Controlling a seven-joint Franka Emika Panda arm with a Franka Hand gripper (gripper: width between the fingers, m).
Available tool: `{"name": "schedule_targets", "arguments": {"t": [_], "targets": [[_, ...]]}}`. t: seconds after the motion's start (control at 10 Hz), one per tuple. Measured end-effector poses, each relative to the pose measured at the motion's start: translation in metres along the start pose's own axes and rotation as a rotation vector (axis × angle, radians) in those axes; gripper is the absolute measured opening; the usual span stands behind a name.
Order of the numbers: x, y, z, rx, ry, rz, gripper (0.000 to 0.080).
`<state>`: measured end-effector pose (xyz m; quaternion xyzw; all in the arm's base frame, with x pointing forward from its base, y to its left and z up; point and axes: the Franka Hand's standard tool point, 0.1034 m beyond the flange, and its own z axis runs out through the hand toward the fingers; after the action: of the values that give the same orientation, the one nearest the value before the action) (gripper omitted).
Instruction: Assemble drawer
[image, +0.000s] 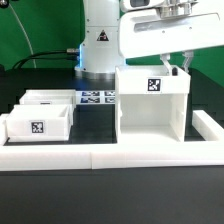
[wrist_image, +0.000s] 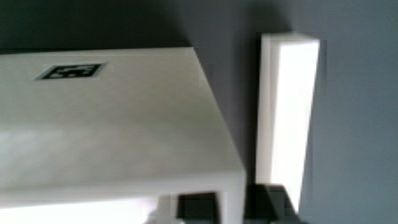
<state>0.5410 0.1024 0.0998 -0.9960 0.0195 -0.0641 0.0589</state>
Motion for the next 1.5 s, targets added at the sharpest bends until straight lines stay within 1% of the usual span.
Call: {"name": "schedule_targets", "arguments": {"t": [0.2,0.5,0.6,1.0,1.1,1.3,1.5], "targets": [[0.016,0.001,0.002,0.004,0.014,-0.013,0.0044],[0.017,0.000,0.000,0.006,0.018,0.024,0.0044],[0.018,-0.002,-0.001,0.011,0.024,0.105,0.0044],[0.022,-0.004,-0.003,0.021,0.037,0.259,0.0044],[0.023,-0.004,-0.003,0.029,0.039,0.341,0.0044],[0.033,-0.001,-0.005,0.039,0.045,0.473,0.0044],[0.042,-0.004,-0.005,0.047,0.040,0.591,0.0044]]}}
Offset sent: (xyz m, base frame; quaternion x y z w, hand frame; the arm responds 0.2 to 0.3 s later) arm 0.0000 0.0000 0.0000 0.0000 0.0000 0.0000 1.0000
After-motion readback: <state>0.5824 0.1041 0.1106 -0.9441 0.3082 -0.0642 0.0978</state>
